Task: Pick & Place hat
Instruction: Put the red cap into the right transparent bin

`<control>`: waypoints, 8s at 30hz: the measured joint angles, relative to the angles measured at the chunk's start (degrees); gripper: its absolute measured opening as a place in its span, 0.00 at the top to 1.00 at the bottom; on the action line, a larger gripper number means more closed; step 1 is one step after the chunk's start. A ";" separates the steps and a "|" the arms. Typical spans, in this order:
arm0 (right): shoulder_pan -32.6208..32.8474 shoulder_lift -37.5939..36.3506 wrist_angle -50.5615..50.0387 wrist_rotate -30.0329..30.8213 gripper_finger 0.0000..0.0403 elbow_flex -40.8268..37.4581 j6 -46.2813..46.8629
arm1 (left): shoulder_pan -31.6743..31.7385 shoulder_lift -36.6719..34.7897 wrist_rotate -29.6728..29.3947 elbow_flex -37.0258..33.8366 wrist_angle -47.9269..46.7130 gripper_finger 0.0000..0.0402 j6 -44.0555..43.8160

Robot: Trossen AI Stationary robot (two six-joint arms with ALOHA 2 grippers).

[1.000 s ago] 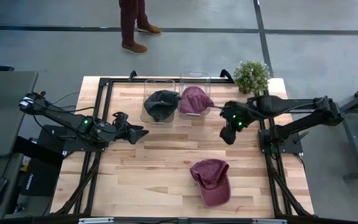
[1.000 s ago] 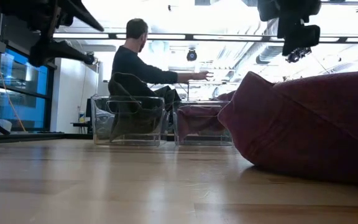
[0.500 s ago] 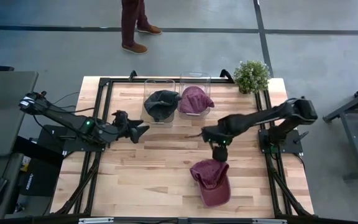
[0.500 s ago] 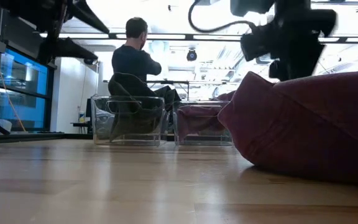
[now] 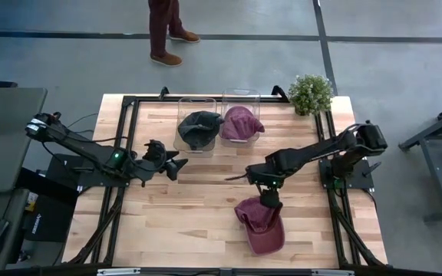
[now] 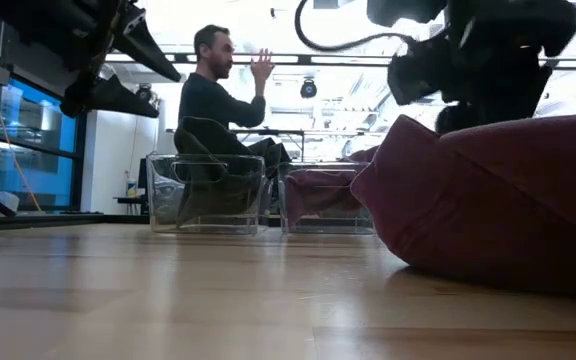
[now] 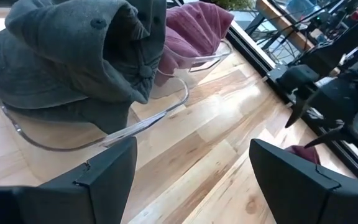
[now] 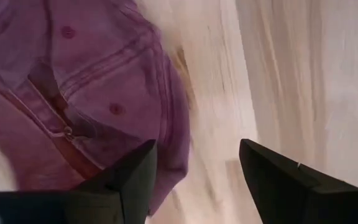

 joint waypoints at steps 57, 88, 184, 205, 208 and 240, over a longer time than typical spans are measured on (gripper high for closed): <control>-0.61 0.02 35.01 -25.46 0.44 -22.18 39.59 | 0.00 0.04 0.43 0.00 1.38 0.25 0.59; 0.64 0.00 35.06 -23.15 0.90 -22.18 38.38 | 0.02 0.04 0.52 0.00 1.35 0.25 0.56; 12.02 -20.65 -4.46 21.24 1.00 9.55 20.01 | 0.01 0.04 1.97 0.00 1.77 0.25 -1.92; 19.33 -21.62 -4.37 42.77 1.00 9.49 14.29 | 0.02 0.04 3.05 0.00 1.77 0.25 -2.89; 20.86 -23.50 -4.39 46.20 1.00 9.49 14.29 | 0.01 0.04 3.03 0.00 1.77 0.25 -2.90; 1.56 -50.92 41.06 38.29 1.00 -15.15 -18.46 | 0.02 0.04 6.87 -0.01 2.31 0.25 10.99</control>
